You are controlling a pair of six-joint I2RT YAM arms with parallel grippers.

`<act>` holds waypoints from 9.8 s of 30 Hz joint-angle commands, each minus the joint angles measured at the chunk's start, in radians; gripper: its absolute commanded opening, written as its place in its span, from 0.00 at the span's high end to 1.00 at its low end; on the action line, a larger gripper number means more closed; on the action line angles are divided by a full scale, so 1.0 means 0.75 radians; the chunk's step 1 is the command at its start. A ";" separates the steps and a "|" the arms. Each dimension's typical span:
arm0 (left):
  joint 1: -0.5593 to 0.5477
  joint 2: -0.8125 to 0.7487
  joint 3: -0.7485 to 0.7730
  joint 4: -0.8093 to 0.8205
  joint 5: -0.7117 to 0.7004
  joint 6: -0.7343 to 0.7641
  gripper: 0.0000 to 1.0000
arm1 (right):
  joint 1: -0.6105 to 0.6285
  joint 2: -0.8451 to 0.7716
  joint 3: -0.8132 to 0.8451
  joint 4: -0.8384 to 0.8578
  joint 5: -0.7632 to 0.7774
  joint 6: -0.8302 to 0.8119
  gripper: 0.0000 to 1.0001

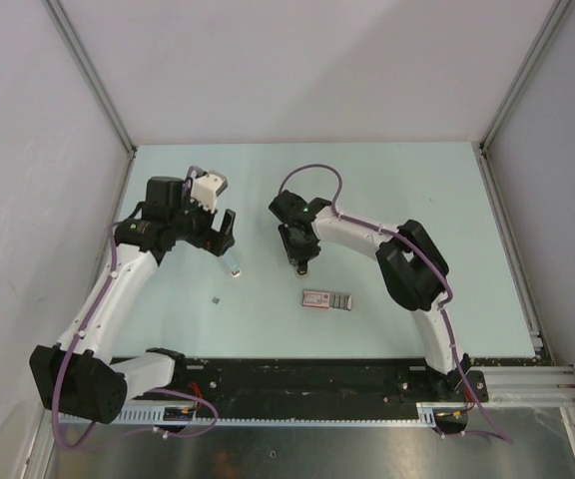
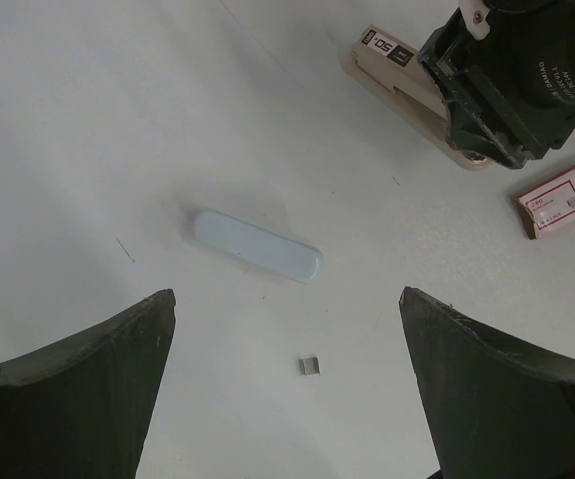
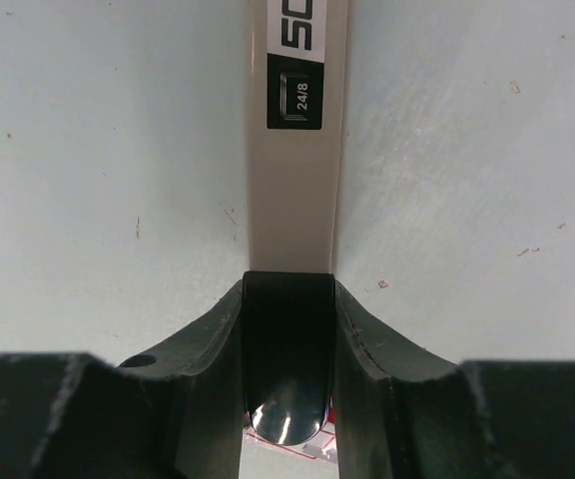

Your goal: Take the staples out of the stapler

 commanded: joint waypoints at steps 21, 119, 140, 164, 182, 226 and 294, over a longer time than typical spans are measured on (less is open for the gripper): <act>-0.211 0.160 -0.078 0.220 0.340 -0.161 0.01 | -0.035 -0.599 -0.349 0.593 -0.047 0.425 1.00; -0.493 0.666 -0.536 1.629 -0.938 1.052 1.00 | -0.146 -0.667 -0.942 0.830 -0.285 -0.172 1.00; -0.582 0.533 -0.567 1.551 -0.873 0.970 0.95 | -0.157 -0.768 -0.924 0.951 -0.251 -0.105 1.00; -0.458 0.106 -0.088 0.530 0.083 0.046 0.58 | -0.226 -0.895 -0.725 0.870 0.090 -0.058 1.00; -0.061 -0.135 -0.181 0.406 0.180 -0.050 0.59 | -0.218 -0.366 -0.686 1.767 0.819 -0.331 1.00; -0.029 -0.302 -0.230 0.218 0.122 -0.009 0.38 | -0.053 -0.741 -0.816 0.945 0.461 0.013 0.11; -0.372 0.862 0.241 -0.016 0.279 1.430 0.14 | -0.054 -1.054 -1.536 1.767 0.080 0.383 0.44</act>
